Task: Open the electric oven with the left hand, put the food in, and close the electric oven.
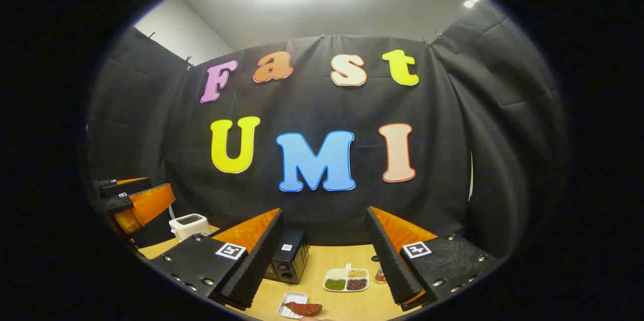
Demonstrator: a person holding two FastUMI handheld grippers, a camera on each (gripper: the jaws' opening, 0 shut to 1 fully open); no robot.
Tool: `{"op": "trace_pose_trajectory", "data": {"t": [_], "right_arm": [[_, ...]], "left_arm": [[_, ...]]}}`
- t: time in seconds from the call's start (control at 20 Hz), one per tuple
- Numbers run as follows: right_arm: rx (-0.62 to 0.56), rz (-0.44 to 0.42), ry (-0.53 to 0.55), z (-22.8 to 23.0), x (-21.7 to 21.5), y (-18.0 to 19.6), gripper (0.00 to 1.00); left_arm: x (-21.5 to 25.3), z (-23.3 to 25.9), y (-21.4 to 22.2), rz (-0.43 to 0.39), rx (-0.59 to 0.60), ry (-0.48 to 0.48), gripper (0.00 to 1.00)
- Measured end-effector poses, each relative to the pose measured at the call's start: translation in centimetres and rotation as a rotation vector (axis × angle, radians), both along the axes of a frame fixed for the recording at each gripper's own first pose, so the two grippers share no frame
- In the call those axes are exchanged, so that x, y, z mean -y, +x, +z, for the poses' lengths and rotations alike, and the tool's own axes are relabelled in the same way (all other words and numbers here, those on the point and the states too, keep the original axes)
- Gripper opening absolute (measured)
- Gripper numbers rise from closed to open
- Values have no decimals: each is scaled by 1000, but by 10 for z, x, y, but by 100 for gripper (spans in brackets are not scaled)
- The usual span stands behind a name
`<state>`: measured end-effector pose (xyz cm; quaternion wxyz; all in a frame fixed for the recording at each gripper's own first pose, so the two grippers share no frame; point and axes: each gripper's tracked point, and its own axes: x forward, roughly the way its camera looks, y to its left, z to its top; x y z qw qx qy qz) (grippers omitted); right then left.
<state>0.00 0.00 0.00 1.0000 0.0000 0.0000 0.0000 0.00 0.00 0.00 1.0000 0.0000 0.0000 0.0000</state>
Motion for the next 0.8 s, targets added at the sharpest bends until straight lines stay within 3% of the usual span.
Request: {"op": "trace_pose_trajectory", "data": {"t": [0.45, 0.55, 0.6, 0.7, 0.8], "right_arm": [[12, -92, -8, 9, -32, 4, 97], [24, -116, -12, 10, -41, 4, 97], [37, -121, -19, 12, -48, 4, 98], [53, -122, -36, 13, -58, 4, 95], [56, -110, -31, 14, -68, 5, 98]], "left_arm": [[-32, -15, 18, -98, -32, -47, 100], [-37, -9, 18, -131, -21, -75, 91], [-40, -7, 20, -146, -12, -71, 91], [-44, -11, 27, -171, -17, -48, 100], [-49, -22, 32, -167, -39, -51, 100]]}}
